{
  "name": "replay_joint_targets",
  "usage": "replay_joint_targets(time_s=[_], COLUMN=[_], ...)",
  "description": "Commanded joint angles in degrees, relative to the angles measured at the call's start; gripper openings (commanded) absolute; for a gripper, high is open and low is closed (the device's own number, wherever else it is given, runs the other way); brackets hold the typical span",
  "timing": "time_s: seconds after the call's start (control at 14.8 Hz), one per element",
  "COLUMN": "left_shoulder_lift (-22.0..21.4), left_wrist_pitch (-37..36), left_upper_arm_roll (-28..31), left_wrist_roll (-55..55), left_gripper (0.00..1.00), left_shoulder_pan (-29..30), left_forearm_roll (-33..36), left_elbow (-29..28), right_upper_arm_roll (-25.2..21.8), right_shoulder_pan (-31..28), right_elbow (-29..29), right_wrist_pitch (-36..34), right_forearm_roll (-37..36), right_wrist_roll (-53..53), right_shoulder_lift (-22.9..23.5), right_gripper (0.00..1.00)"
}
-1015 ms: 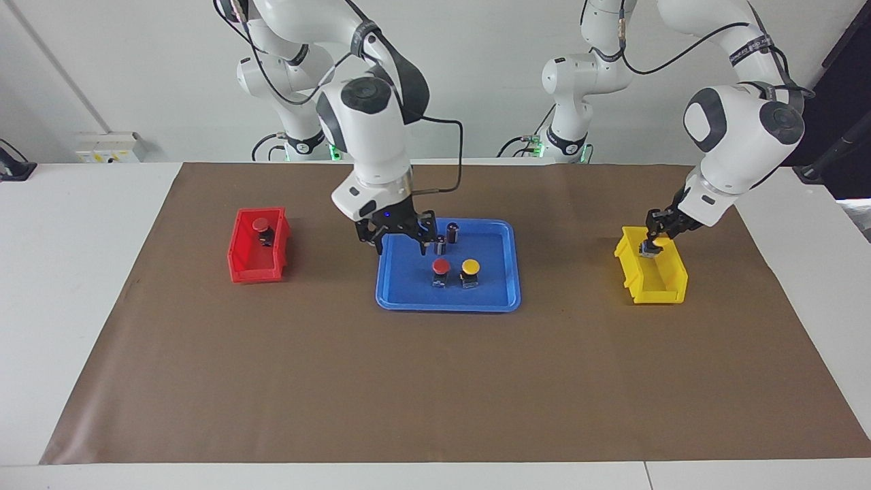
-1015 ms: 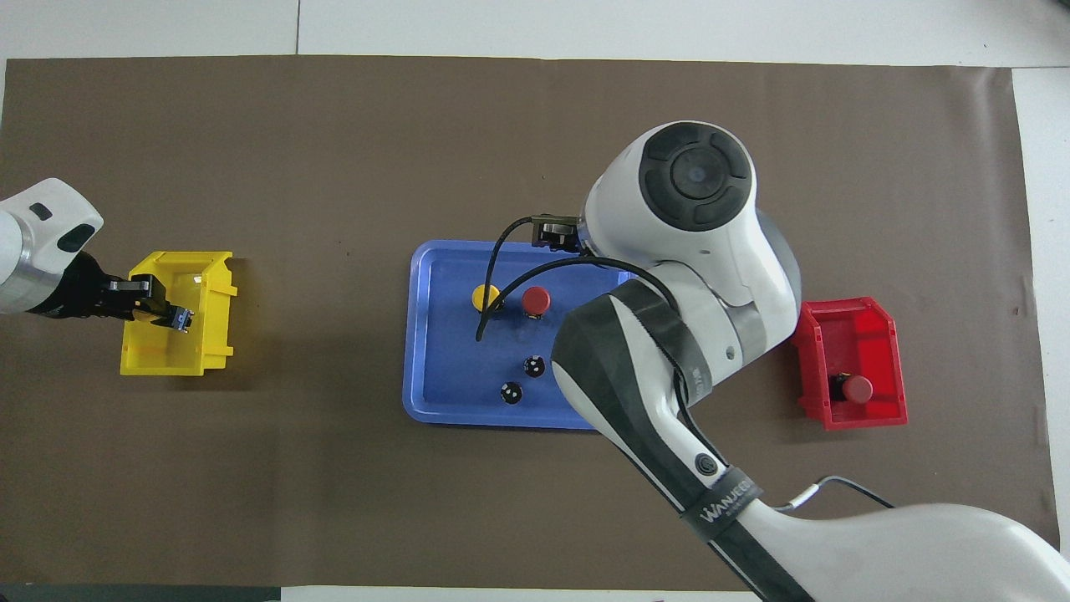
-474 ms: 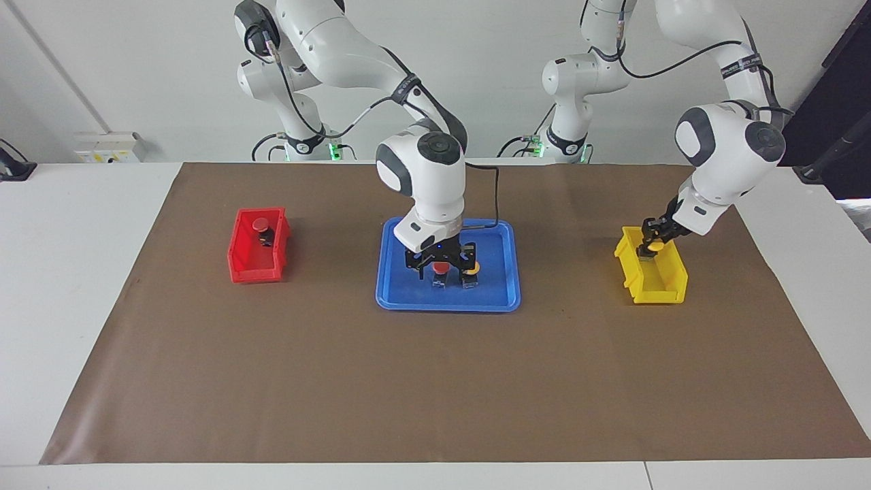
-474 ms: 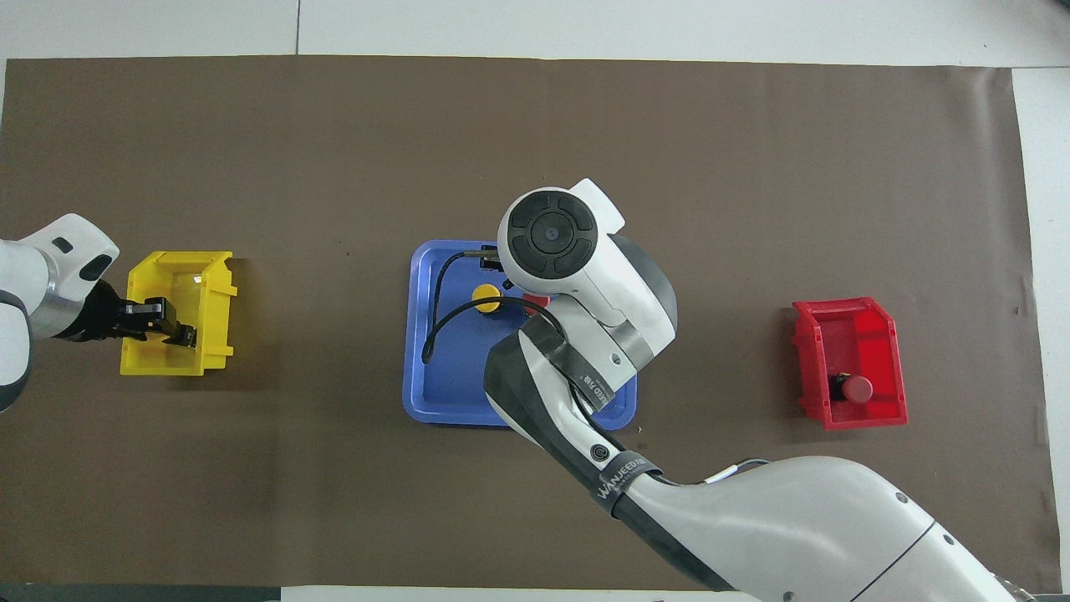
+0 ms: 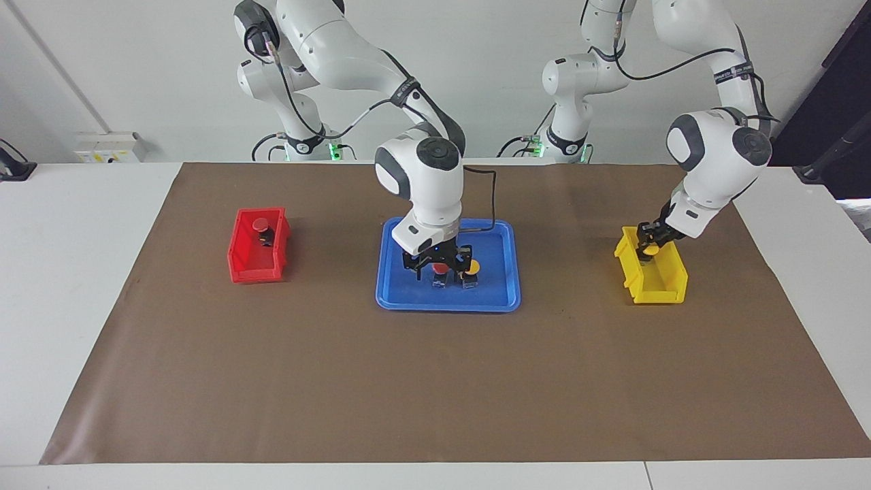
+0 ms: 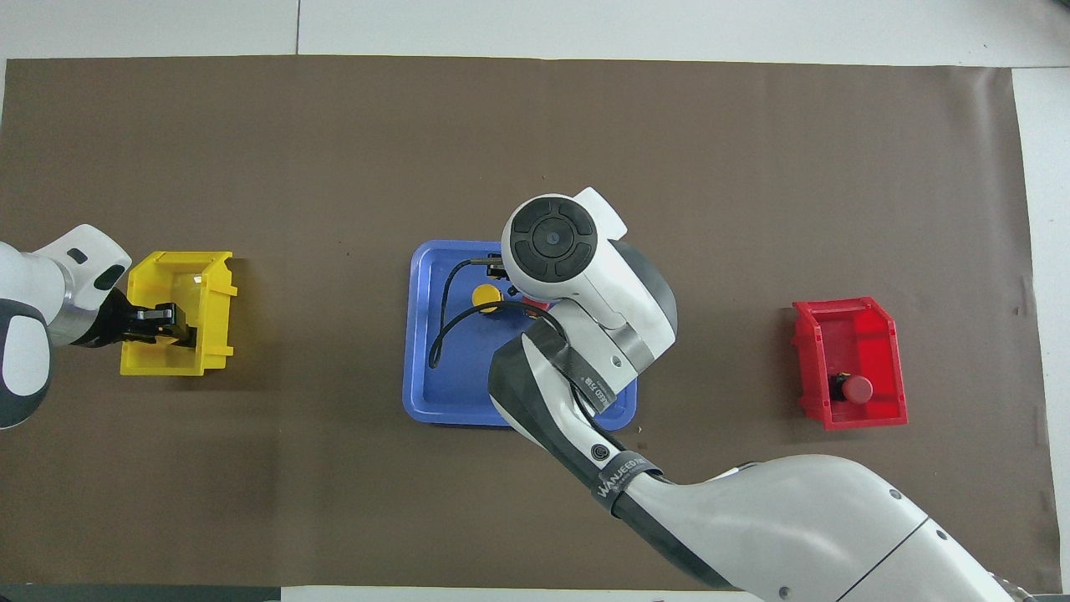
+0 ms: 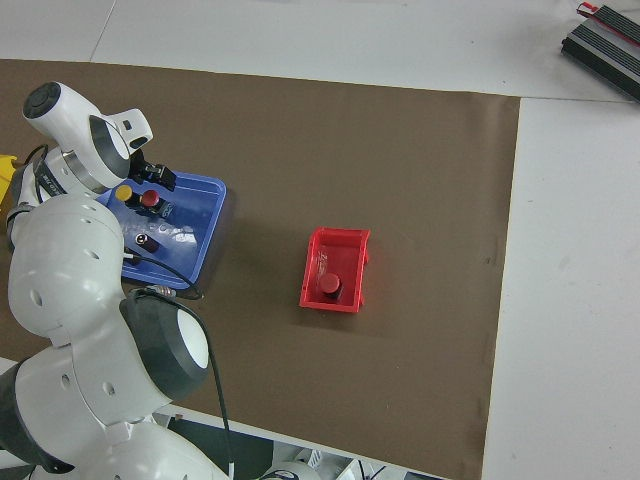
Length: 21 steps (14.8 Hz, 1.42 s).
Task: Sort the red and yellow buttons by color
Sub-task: 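Grasp the second red button with the right gripper while the left gripper releases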
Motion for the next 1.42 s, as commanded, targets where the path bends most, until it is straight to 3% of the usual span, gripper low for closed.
replay_joint_targets(time_s=[0.0, 0.34, 0.54, 0.68, 0.74, 0.81, 0.95, 1.35], left_shoulder_lift=[-1.87, -1.52, -1.61, -2.13, -2.92, -4.23, -6.25, -5.30], left_wrist_pitch=[0.77, 0.16, -6.24, -9.59, -11.25, -12.23, -14.86, -28.13], left_upper_arm_roll=[-0.47, -0.47, -0.47, -0.91, -0.91, -1.00, -1.17, -1.26], left_wrist_roll=[-0.16, -0.51, -0.51, -0.60, -0.60, -0.60, -0.34, 0.28], left_gripper=[0.50, 0.56, 0.59, 0.78, 0.94, 1.00, 1.00, 1.00], left_shoulder_pan=[1.10, 0.58, 0.22, -0.21, -0.74, -1.09, -1.53, -6.54], left_forearm_roll=[0.40, 0.49, 0.49, 0.49, 0.75, 0.84, 1.28, 4.00], left_elbow=[-1.81, 0.03, 5.47, 8.46, 9.43, 9.97, 11.72, 24.98], right_upper_arm_roll=[0.83, 1.45, 1.45, 1.45, 1.54, 1.54, 1.54, 1.54], right_shoulder_pan=[-0.26, -0.34, -0.43, -0.43, -0.43, -0.43, -0.43, -0.61], right_elbow=[-2.27, -3.58, -3.85, -3.94, -4.11, -4.12, -4.20, -4.20], right_wrist_pitch=[1.25, 1.25, 1.25, 1.17, 1.17, 1.17, 1.16, 1.69], right_forearm_roll=[-0.35, -0.09, 1.93, 2.02, 2.02, 2.11, 2.29, 4.40], right_wrist_roll=[0.10, -1.21, -1.57, -1.57, -1.57, -1.57, -1.66, -2.71], right_shoulder_lift=[-1.12, -1.55, -1.64, -1.64, -1.73, -1.73, -1.73, -1.73], right_gripper=[0.84, 0.84, 0.83, 0.82, 0.81, 0.79, 0.74, 0.54])
